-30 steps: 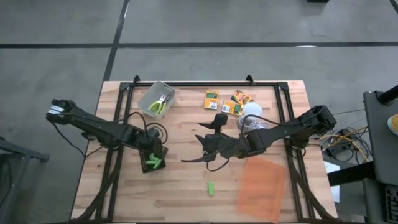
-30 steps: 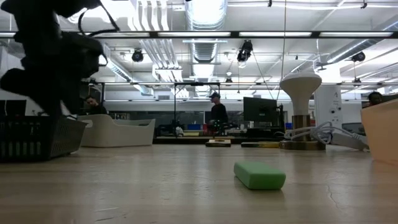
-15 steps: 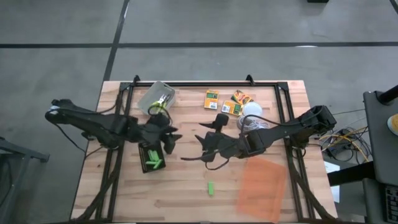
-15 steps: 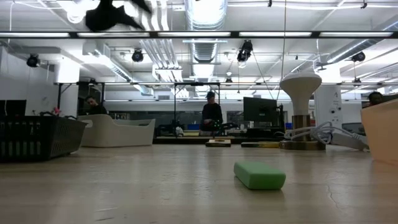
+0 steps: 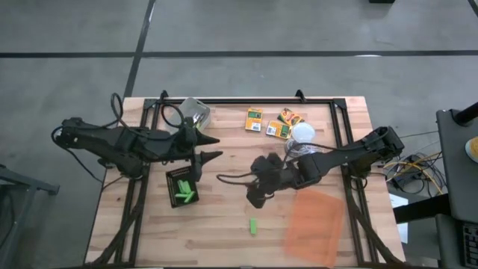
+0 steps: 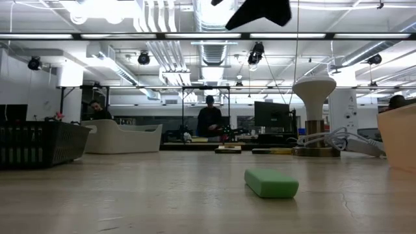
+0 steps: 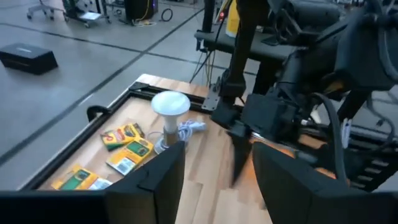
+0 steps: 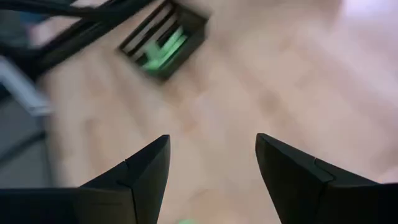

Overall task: Pick & Place School Supplies
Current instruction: Put the green eraser into the black bin

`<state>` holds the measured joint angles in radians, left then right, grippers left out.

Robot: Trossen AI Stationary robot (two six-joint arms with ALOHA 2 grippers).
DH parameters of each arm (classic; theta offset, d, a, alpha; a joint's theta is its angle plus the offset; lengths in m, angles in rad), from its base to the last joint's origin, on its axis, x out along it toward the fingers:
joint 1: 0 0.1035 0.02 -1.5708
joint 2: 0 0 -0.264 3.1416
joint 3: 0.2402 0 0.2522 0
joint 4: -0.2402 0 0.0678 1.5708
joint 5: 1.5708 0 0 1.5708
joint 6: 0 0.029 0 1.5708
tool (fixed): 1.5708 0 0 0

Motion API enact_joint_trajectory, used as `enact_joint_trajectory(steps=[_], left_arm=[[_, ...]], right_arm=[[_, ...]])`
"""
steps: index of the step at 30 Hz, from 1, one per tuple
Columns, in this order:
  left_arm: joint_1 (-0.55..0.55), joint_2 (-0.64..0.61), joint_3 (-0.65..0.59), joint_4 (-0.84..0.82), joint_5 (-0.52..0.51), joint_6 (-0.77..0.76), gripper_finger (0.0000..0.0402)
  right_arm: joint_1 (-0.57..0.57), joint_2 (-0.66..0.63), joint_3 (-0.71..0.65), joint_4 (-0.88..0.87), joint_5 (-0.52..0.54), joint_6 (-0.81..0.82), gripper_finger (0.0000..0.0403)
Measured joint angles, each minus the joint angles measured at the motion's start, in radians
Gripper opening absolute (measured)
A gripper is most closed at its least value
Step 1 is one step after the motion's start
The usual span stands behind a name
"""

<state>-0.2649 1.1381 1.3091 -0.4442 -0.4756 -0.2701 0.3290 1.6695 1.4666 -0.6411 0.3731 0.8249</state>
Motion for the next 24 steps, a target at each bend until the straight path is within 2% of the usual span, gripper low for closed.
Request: enact_joint_trajectory(steps=[3,6,13,24], left_arm=[[0.000,0.004,-0.005,-0.004,-0.009,0.012,0.0193],[0.001,0.012,-0.007,-0.010,-0.018,0.030,0.0193],[0.001,0.015,-0.007,-0.010,-0.020,0.060,0.0192],[-0.001,-0.001,-0.003,-0.008,-0.015,0.137,0.0193]], right_arm=[[0.000,0.003,0.000,0.001,-0.177,0.178,0.0233],[0.001,0.018,0.000,0.001,-0.275,0.332,0.0230],[0.026,0.100,0.000,0.003,-0.302,0.604,0.0228],[0.101,0.250,-0.001,0.033,-0.401,0.849,0.0228]])
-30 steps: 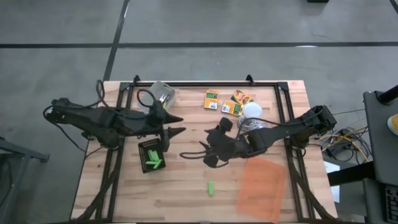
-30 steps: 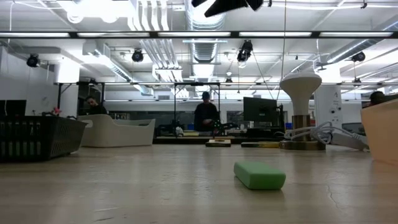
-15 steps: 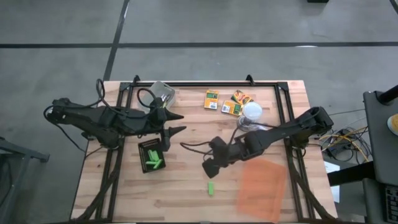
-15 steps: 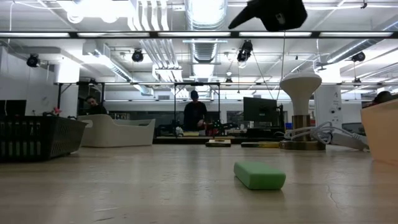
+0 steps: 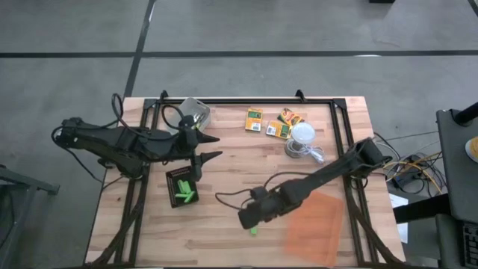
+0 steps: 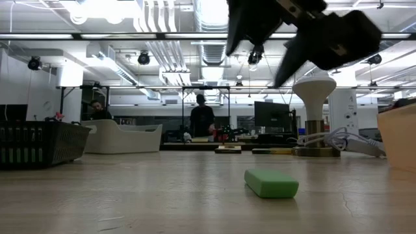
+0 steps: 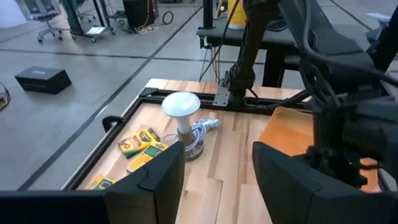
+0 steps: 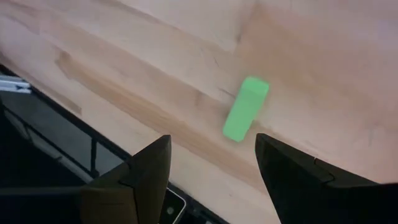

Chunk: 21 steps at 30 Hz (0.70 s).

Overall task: Pick & Place School Supplies
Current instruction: Put the green eraser into the black bin

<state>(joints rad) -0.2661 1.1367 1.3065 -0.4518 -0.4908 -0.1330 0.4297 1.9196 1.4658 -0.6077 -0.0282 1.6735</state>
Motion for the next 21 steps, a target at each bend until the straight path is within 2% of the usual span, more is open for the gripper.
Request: enact_joint_trajectory(steps=[6,14,21], left_arm=[[0.000,-0.015,0.001,0.015,0.000,0.032,0.0193],[0.000,-0.021,0.001,0.016,-0.001,0.032,0.0193],[0.000,-0.021,0.001,0.016,-0.001,0.031,0.0193]], right_arm=[[0.031,0.066,0.032,0.012,-0.002,0.112,0.0227],[0.036,0.188,0.133,0.010,-0.034,0.130,0.0227],[0.036,0.247,0.219,-0.113,-0.029,0.129,0.0227]])
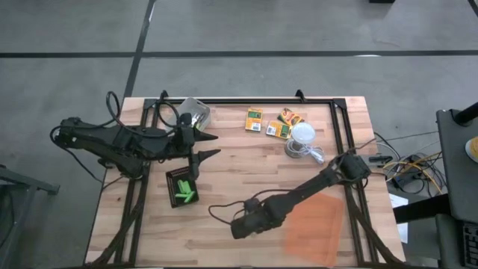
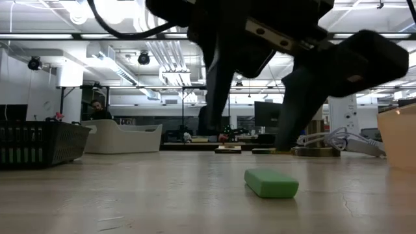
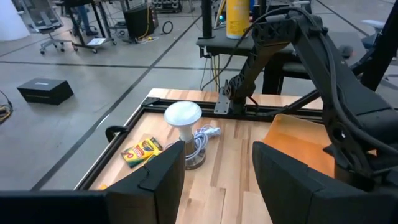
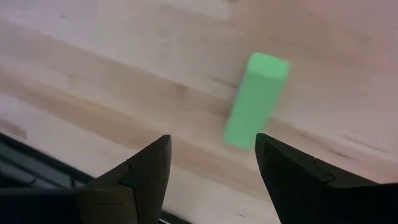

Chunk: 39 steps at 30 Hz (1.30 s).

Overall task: Pick & Place School Supplies
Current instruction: Put the green eraser into the black bin

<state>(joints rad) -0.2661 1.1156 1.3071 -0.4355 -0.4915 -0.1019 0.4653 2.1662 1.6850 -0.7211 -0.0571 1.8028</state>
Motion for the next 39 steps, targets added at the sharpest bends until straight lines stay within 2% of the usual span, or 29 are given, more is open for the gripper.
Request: enact_joint_trajectory(steps=[5,7,14,21,39], left_arm=[[0.000,0.000,0.000,0.000,0.000,-0.001,0.0193],[0.000,0.000,0.000,0.000,0.000,-0.001,0.0193],[0.000,0.000,0.000,0.000,0.000,-0.002,0.0193],[0.000,0.000,-0.001,0.000,0.000,-0.003,0.0193],[0.000,0.000,-0.003,0.000,0.000,-0.002,0.0193]], right_arm=[[-0.001,-0.002,0.066,-0.213,0.034,0.011,0.0227],[-0.002,-0.005,0.076,-0.243,0.034,0.022,0.0227],[-0.004,-0.004,0.067,-0.186,0.038,0.019,0.0227],[-0.003,-0.004,0.058,-0.174,0.089,0.011,0.0227],[-0.003,-0.004,-0.020,-0.084,0.106,0.020,0.0228]])
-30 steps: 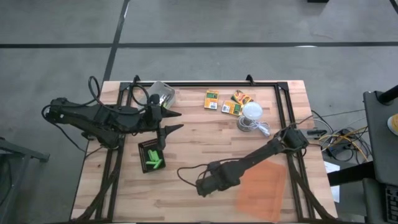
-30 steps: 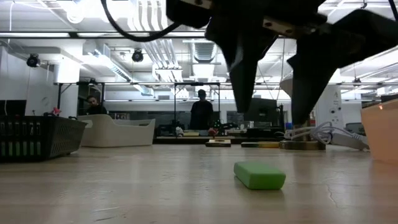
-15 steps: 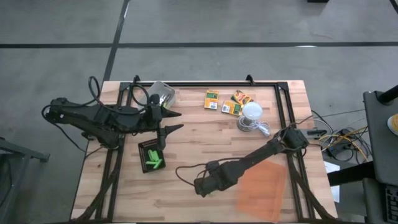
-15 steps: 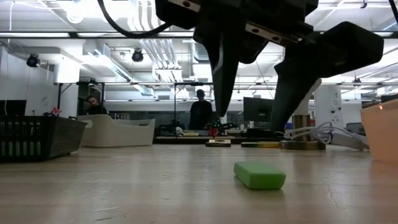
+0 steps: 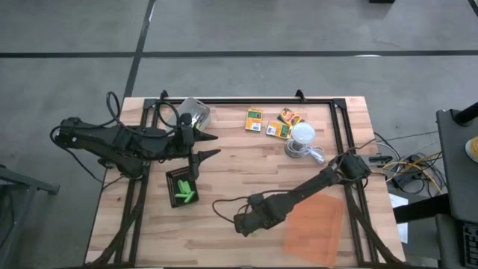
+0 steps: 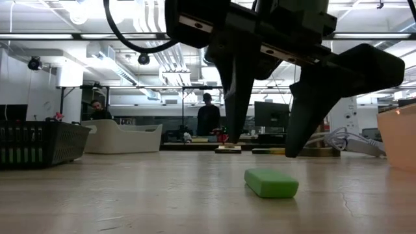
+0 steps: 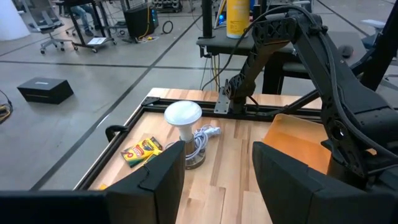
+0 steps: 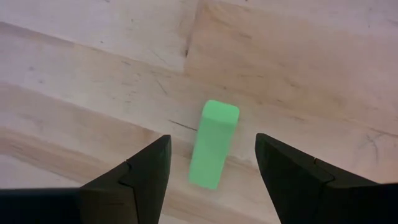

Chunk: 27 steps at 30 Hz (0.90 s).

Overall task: Pick & Place School Supplies
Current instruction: Put the green eraser into the black bin

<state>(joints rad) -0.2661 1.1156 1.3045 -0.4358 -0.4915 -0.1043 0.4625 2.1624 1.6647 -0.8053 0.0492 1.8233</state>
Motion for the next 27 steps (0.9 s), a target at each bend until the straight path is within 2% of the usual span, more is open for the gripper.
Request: enact_joint_trajectory(steps=[10,20,27], left_arm=[[0.000,0.000,0.000,-0.003,0.000,0.000,0.0193],[0.000,0.000,0.000,-0.008,0.000,0.000,0.0193],[0.000,0.000,0.000,-0.008,0.000,0.000,0.0193]], right_arm=[[0.000,0.000,-0.069,0.126,0.002,0.010,0.0228],[0.000,0.000,-0.092,0.129,-0.002,0.010,0.0227],[-0.002,-0.005,-0.124,0.140,-0.050,0.010,0.0227]])
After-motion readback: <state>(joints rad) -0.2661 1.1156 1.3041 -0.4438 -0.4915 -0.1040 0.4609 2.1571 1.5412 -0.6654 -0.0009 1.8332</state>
